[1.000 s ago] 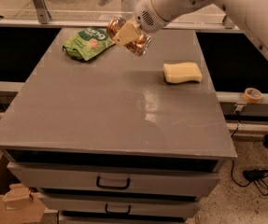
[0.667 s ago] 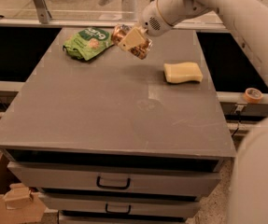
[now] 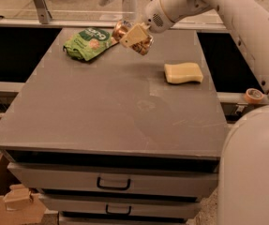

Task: Move orange can near green rice chip bag

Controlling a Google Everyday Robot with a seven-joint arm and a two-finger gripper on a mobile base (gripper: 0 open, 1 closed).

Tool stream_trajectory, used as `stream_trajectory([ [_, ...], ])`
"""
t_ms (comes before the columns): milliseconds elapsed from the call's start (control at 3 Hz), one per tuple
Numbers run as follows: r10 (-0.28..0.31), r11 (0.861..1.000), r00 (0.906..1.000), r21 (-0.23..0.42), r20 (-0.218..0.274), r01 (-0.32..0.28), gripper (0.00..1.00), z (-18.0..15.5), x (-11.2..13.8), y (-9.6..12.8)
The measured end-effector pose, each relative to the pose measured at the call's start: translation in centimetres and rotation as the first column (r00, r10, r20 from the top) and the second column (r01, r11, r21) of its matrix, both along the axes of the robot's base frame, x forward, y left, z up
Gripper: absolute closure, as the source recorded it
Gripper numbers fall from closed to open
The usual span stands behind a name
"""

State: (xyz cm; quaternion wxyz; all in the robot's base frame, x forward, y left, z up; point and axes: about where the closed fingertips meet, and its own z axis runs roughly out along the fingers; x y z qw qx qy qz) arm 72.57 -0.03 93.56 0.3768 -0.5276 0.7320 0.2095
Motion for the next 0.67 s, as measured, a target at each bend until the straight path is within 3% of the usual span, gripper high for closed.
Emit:
stream_trajectory([
  [333,-0.014,0.998,0.9995,0.065,0.027,0.012,1.0,-0.4,1.3,0.6],
  [667,-0.041,0.982,0.994,0.188,0.101,0.021,1.0,0.5,3.5,1.3],
])
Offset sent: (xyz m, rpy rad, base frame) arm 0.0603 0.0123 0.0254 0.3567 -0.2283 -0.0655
